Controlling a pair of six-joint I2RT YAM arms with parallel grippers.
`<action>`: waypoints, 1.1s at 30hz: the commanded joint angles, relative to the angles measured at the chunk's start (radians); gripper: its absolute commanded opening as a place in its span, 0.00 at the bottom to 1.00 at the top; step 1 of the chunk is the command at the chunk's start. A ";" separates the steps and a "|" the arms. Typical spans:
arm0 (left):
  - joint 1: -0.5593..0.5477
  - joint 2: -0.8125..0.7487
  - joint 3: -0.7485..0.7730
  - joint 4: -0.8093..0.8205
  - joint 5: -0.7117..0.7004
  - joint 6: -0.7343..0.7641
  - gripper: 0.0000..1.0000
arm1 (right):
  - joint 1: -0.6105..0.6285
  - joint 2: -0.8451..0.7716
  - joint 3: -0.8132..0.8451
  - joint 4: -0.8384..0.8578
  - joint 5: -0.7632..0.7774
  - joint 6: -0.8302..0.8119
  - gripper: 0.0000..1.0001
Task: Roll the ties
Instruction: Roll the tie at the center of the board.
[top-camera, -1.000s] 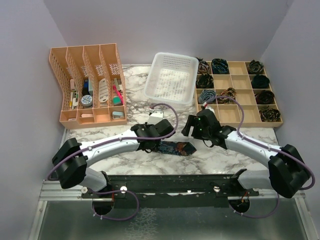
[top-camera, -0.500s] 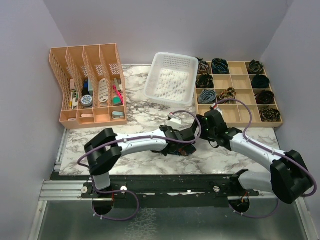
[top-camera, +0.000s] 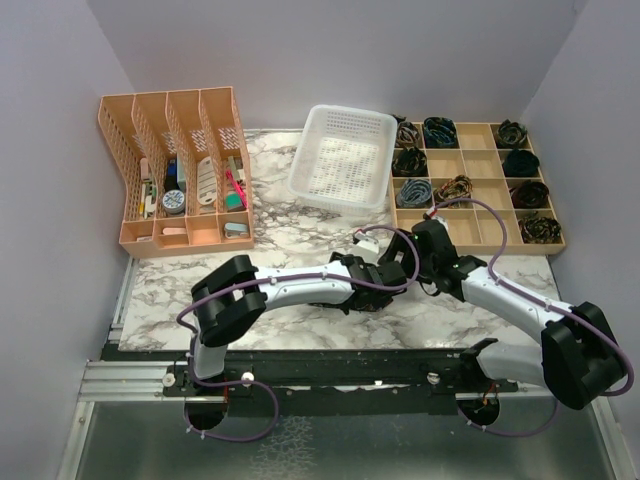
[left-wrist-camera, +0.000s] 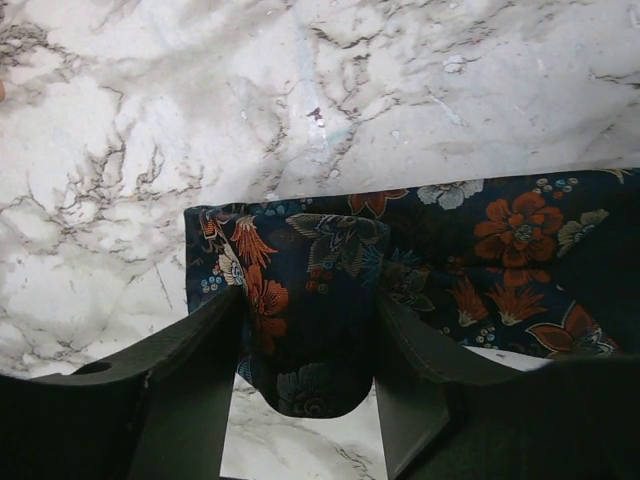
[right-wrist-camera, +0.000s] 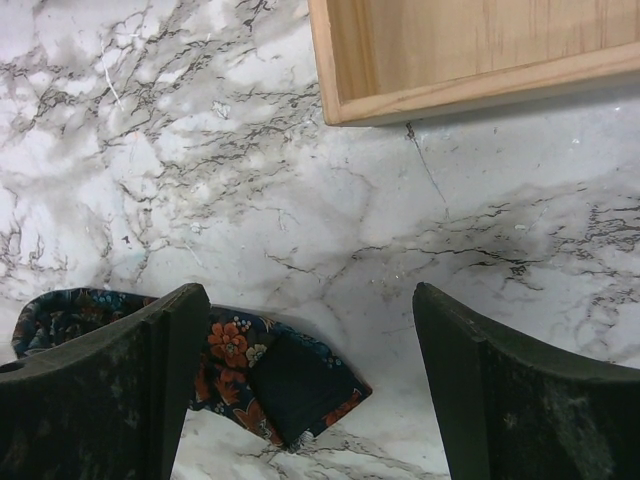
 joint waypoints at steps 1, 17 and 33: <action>-0.007 -0.013 -0.020 0.106 0.093 0.026 0.57 | -0.009 -0.007 -0.007 -0.021 -0.020 -0.013 0.89; 0.046 -0.346 -0.254 0.525 0.277 0.088 0.77 | -0.015 -0.007 0.021 0.018 -0.166 -0.121 0.91; 0.264 -0.829 -0.685 0.673 0.396 0.070 0.97 | -0.014 -0.090 -0.031 0.343 -0.458 -0.328 0.89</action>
